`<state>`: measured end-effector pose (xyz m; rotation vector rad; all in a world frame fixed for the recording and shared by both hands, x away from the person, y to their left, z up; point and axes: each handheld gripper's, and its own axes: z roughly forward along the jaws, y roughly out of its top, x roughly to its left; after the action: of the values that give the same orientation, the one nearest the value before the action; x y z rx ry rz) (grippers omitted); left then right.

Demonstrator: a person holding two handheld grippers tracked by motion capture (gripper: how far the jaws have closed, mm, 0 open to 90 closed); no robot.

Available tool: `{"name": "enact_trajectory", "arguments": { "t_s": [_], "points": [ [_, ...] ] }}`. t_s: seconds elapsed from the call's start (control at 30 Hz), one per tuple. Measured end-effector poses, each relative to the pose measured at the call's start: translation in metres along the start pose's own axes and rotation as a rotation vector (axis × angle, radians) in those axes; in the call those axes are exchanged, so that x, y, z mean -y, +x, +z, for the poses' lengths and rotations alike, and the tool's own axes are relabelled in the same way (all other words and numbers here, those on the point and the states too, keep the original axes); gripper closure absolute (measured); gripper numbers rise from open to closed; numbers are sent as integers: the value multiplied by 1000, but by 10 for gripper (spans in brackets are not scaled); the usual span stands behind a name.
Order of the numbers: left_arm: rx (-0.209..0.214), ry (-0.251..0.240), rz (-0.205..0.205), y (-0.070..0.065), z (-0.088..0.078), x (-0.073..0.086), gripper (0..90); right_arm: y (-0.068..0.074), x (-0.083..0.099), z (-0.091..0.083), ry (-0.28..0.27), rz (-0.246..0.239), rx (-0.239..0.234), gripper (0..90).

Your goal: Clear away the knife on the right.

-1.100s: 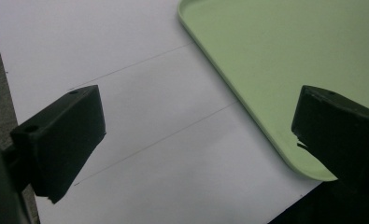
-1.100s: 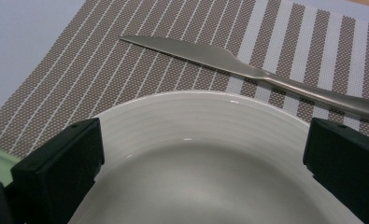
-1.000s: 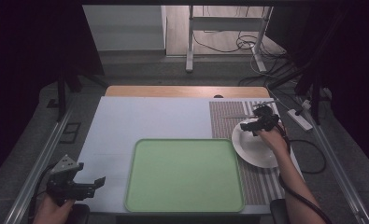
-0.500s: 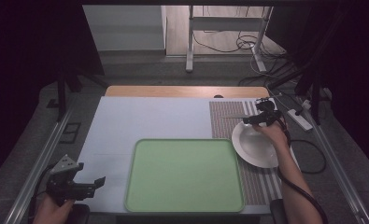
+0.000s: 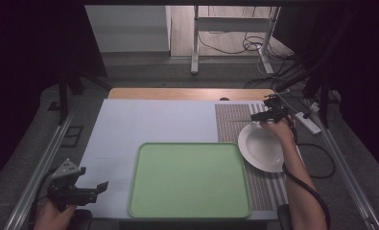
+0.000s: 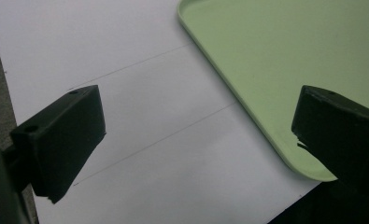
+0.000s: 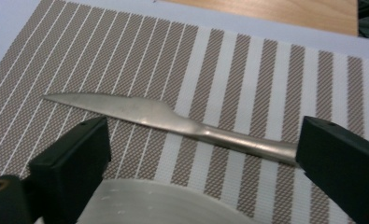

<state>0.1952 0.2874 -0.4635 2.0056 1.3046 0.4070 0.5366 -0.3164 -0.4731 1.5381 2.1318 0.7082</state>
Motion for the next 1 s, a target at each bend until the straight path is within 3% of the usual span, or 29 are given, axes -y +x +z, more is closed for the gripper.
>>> {"name": "enact_trajectory", "arguments": {
  "t_s": [0.2, 0.47, 0.8, 1.0],
  "points": [
    [-1, 2, 2, 0, 0, 0, 30, -9, -7, 0, -3, -14, 5, 363],
    [1, 2, -2, 0, 0, 0, 30, -25, -10, 13, 63, -6, -27, 884],
    [2, 1, -3, 1, 0, 0, 30, -41, -4, 35, 95, -23, 58, 900],
    [0, 1, 0, 0, 0, 0, 30, -51, 2, 28, 136, 2, 46, 900]
  ]
}}
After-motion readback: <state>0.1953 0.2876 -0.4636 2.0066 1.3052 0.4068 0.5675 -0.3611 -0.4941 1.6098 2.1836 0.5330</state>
